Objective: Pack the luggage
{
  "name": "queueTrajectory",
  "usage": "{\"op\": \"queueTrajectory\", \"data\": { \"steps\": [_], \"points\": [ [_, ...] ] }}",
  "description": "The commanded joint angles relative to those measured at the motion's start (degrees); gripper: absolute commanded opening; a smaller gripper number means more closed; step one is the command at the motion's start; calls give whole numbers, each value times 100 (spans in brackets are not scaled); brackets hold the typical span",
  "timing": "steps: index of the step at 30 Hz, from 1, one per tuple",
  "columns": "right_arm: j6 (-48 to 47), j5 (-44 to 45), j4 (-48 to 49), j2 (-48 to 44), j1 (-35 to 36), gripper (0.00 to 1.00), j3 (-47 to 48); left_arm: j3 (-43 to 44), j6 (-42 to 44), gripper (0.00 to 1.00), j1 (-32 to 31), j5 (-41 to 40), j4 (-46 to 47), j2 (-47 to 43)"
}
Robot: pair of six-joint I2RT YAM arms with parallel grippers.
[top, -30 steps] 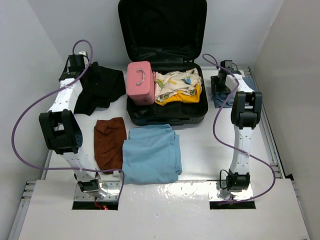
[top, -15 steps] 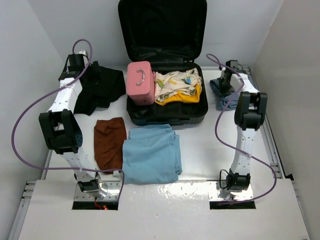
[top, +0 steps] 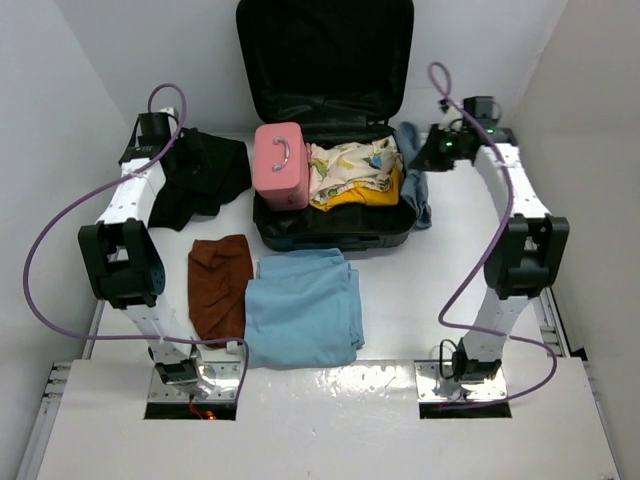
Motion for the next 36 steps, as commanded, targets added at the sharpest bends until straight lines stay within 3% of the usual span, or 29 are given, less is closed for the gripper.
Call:
{"op": "queueTrajectory", "data": {
  "steps": [1,7,12,16,18,23,27,28,30,36],
  "points": [
    [635,-726,385,-47,677,0,-85,-19,-85,87,47,101,70,-320],
    [1321,-585,657,698,1784,0,274,-134,-85,87,47,101,70,-495],
    [1831,-331,780,1376,2259,0,697,-511,-85,87,47,-3,70,-838],
    [2463,-286,1263,1605,2541,0,296,-854,-85,87,109,-66,70,-1171],
    [2535,-312,1825,1562,2681,0,109,-1056,-85,87,214,-66,122,-1286],
    [2509,-348,1879,1869,2884,0,354,-1311,-32,87,328,-66,122,-1498],
    [2149,-260,1739,1878,2955,35,460,-1311,90,89,328,-66,122,-1551],
    [2070,-129,1591,1852,2954,52,460,-1311,91,90,328,-66,122,-1551],
    [1894,-49,1484,1625,2885,70,442,-1111,152,90,381,-66,175,-1551],
    [928,119,720,888,2613,75,706,-485,889,90,381,258,-228,-1014]
  ]
}}
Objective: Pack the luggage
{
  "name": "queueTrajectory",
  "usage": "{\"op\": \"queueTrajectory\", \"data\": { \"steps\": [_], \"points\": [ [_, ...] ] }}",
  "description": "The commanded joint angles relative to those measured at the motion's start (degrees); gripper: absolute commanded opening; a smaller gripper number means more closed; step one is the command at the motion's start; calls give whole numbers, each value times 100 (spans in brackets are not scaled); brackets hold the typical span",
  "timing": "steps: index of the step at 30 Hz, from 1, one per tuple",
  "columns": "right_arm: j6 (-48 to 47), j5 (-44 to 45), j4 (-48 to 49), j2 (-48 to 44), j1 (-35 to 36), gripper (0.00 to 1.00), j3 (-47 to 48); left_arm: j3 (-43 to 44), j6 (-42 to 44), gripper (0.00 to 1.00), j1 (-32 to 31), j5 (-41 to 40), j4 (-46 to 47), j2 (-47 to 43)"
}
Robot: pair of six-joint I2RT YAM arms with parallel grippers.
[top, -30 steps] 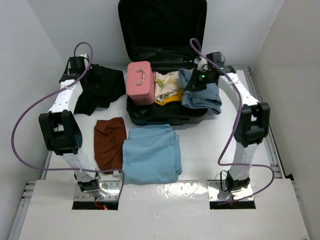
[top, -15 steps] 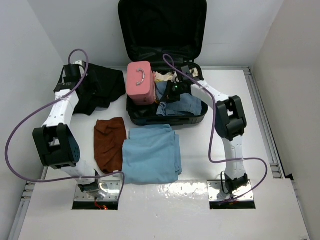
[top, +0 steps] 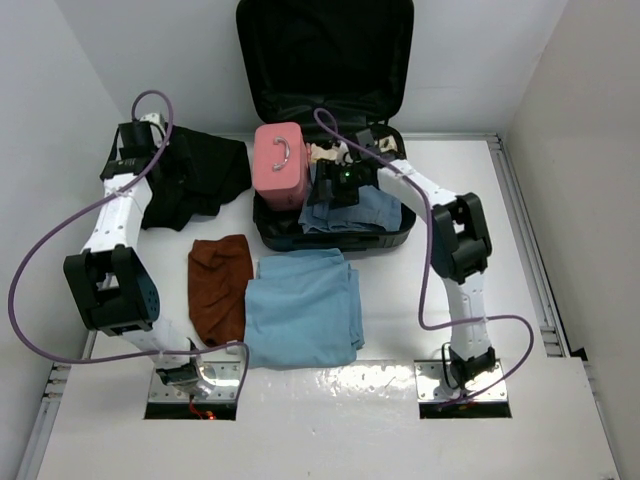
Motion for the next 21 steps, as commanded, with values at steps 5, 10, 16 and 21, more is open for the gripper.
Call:
{"op": "queueTrajectory", "data": {
  "steps": [5,10,16,21],
  "points": [
    [-2850,-1389,-385,-2186,-467,72,-969,-442,1205,91,283,1710,173,-375],
    [-5808,-2079,-2079,-3041,-274,72,-2138,-911,1266,91,337,2241,605,-684],
    [-5938,-1429,-1881,-3025,403,77,-2694,-1069,1205,93,337,2434,658,-746],
    [-4573,-1797,-1620,-3057,131,93,-3350,-1605,1152,94,337,2250,904,-1325]
  ]
}}
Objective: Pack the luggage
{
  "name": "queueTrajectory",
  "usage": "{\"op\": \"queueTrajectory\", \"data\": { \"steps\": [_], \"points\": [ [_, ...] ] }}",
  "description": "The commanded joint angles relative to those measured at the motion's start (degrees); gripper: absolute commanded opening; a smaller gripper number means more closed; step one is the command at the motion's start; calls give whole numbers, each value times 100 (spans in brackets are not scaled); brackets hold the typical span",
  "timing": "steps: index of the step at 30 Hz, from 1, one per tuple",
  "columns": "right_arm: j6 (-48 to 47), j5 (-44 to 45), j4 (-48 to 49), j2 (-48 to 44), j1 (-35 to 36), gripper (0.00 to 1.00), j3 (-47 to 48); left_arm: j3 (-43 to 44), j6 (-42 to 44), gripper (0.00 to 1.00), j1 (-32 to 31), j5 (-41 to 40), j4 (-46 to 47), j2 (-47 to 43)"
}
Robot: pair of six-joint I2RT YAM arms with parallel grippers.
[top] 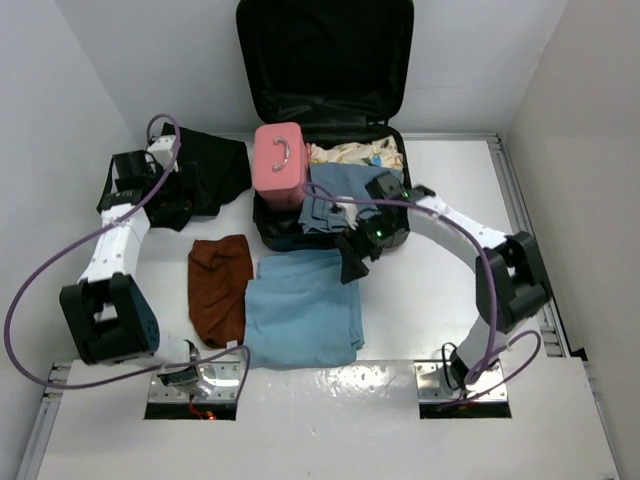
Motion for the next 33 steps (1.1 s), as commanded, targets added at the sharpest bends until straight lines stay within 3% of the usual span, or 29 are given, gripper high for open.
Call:
{"op": "queueTrajectory", "data": {
  "steps": [1,5,6,8,9,16,22,27,33],
  "points": [
    [1335,-292,773,-655,-334,96,-1384,-336,-43,94,48,37,390,-711],
    [3166,-21,2840,-1738,-502,99,-3145,-758,-44,95,48,36,470,-1107],
    [3545,58,3888,-2192,-511,99,-3673,-811,-44,95,48,36,470,-1108],
    [4020,173,4511,-2398,-494,99,-4428,-873,-44,95,48,36,470,-1170],
    [4162,234,5219,-2529,-485,99,-4556,-873,-44,95,48,36,470,-1170],
    [5216,480,6998,-1637,-415,99,-4883,-750,-44,95,101,36,470,-1038],
    [5272,639,7983,-809,-414,99,-4522,-504,8,96,101,-17,417,-801],
    [4789,-229,8038,-255,-327,99,-4013,-451,9,96,101,-17,417,-625],
    [4446,-503,8056,316,-177,99,-3556,-337,9,96,101,-130,417,-519]
  ]
}}
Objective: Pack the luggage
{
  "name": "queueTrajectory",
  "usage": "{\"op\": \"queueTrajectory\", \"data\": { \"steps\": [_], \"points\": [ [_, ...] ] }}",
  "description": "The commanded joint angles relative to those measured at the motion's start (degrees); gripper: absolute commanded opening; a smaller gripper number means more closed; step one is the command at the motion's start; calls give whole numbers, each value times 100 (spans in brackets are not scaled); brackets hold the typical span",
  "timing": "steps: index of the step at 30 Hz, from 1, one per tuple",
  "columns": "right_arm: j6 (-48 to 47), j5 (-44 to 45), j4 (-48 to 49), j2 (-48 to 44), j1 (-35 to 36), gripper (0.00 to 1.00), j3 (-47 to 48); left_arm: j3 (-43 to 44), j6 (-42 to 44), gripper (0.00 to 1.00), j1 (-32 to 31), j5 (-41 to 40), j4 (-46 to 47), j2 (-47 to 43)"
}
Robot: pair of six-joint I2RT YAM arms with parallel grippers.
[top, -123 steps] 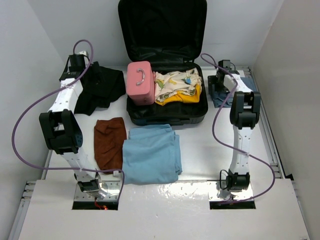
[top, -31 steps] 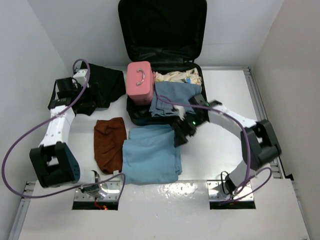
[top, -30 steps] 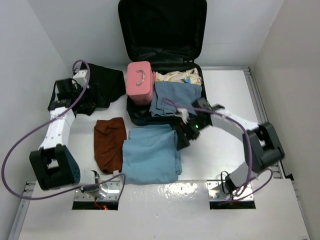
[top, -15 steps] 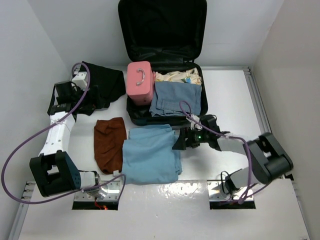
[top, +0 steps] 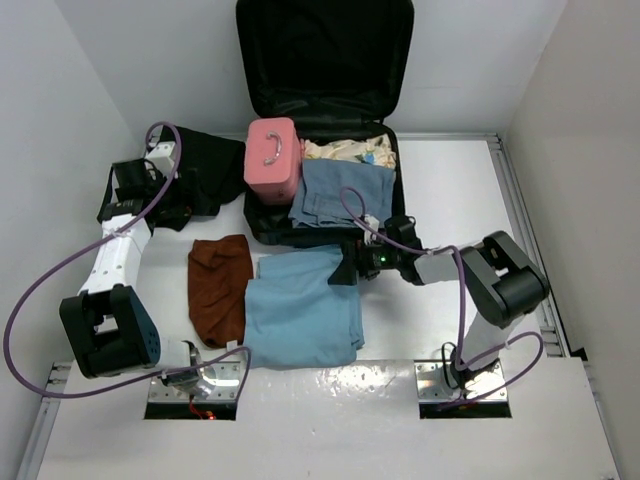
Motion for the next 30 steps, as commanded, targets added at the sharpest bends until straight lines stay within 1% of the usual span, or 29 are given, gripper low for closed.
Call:
{"op": "queueTrajectory", "data": {
  "steps": [1,5,6,7,8,9,11,12,14,15,17,18,22,23,25,26,30],
  "points": [
    [-451,-407,596,378,161,99,595,288,29,96,79,-50,140,31],
    [-635,-425,482,633,223,99,806,341,81,96,79,-112,140,84],
    [-749,-434,351,677,241,98,877,393,81,96,79,-112,140,84],
    [-846,-442,219,695,267,94,904,394,81,96,79,-173,140,84],
    [-977,-469,140,695,302,87,939,394,81,96,79,-173,140,84],
    [-1039,-477,-70,669,311,71,939,394,81,96,79,-173,140,84],
    [-1267,-495,-159,572,329,52,826,394,81,96,79,-226,140,84],
    [-1286,-521,-195,424,320,30,799,394,81,96,79,-226,140,84],
    [-1495,-521,-282,291,329,16,711,394,81,96,79,-226,140,84],
    [-1514,-513,-466,56,311,7,693,394,81,96,79,-226,140,136],
    [-1602,-504,-590,-252,276,1,658,447,81,96,79,-226,140,137],
    [-1620,-504,-634,-498,250,0,632,447,20,96,79,-156,140,137],
    [-2076,-460,-914,-1351,276,0,850,447,-42,96,79,-103,201,189],
    [-2416,-460,-959,-1414,311,0,982,447,-42,96,79,-103,271,190],
    [-2612,-504,-1030,-1589,311,0,1184,499,-103,96,79,-42,341,190],
    [-2900,-521,-1039,-1608,294,0,1429,499,-103,96,79,-41,342,190],
    [-3299,-592,-1013,-1617,285,0,1834,499,-208,96,79,-41,447,190]
  ]
}}
